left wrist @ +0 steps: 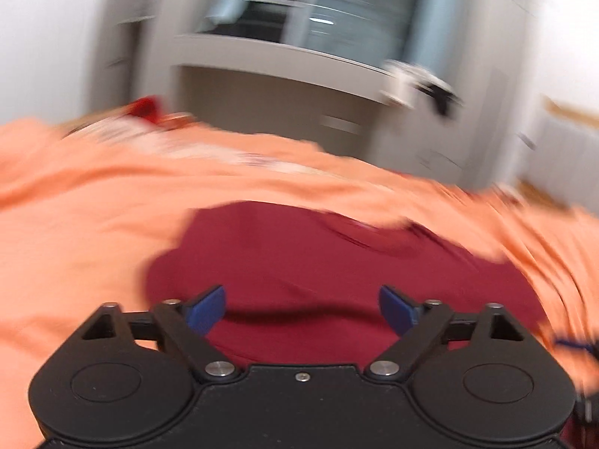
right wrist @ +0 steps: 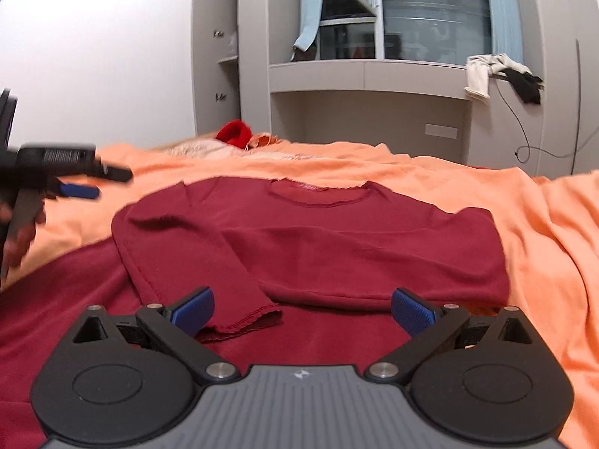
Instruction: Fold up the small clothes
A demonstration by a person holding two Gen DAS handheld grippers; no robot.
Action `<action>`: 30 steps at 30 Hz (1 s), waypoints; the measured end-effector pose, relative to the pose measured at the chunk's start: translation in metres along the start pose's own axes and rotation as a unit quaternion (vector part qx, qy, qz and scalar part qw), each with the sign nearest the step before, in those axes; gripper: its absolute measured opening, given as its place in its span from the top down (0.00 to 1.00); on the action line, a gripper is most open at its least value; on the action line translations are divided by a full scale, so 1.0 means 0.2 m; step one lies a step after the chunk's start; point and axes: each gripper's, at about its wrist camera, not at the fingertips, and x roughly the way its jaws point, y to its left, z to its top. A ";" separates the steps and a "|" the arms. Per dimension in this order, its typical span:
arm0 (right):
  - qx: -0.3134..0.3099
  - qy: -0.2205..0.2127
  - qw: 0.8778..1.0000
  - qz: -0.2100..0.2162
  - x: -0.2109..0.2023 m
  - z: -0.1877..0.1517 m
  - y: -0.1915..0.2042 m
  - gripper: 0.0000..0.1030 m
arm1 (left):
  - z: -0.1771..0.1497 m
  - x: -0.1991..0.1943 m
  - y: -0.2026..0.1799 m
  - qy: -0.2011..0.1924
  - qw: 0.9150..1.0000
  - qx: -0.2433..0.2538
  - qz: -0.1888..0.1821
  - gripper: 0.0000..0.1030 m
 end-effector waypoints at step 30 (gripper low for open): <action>-0.045 0.034 0.998 -0.003 0.07 -0.10 0.05 0.00 | -0.05 0.33 0.53 0.037 0.969 -0.221 0.101 0.88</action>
